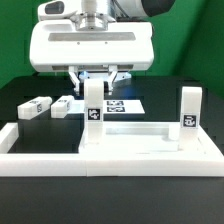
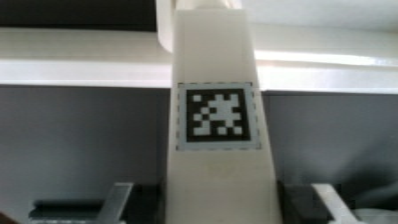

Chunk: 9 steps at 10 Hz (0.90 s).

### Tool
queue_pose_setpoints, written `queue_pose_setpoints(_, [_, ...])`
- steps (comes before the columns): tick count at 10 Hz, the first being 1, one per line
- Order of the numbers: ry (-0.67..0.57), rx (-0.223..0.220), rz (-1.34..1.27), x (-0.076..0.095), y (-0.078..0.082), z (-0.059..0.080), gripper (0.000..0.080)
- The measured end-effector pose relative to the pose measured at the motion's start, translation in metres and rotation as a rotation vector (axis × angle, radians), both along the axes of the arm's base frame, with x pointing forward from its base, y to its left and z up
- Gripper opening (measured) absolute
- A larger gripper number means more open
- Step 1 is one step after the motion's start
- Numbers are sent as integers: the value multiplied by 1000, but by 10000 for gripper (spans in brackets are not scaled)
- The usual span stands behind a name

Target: Assemble desk

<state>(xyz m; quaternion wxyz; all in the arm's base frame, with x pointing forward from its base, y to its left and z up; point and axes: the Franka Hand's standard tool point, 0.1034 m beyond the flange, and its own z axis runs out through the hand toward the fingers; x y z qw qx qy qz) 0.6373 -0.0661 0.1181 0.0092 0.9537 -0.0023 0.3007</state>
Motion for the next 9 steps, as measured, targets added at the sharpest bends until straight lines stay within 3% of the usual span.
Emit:
queue_pose_setpoints(4, [-28, -14, -10, 2, 0, 0, 323])
queue_pose_setpoints(5, [-28, -14, -10, 2, 0, 0, 521])
queue_pose_setpoints(6, [-28, -14, -10, 2, 0, 0, 521])
queue_pose_setpoints(7, [-28, -14, -10, 2, 0, 0, 623])
queue_pose_setpoints(9, [-28, -14, -10, 2, 0, 0, 645])
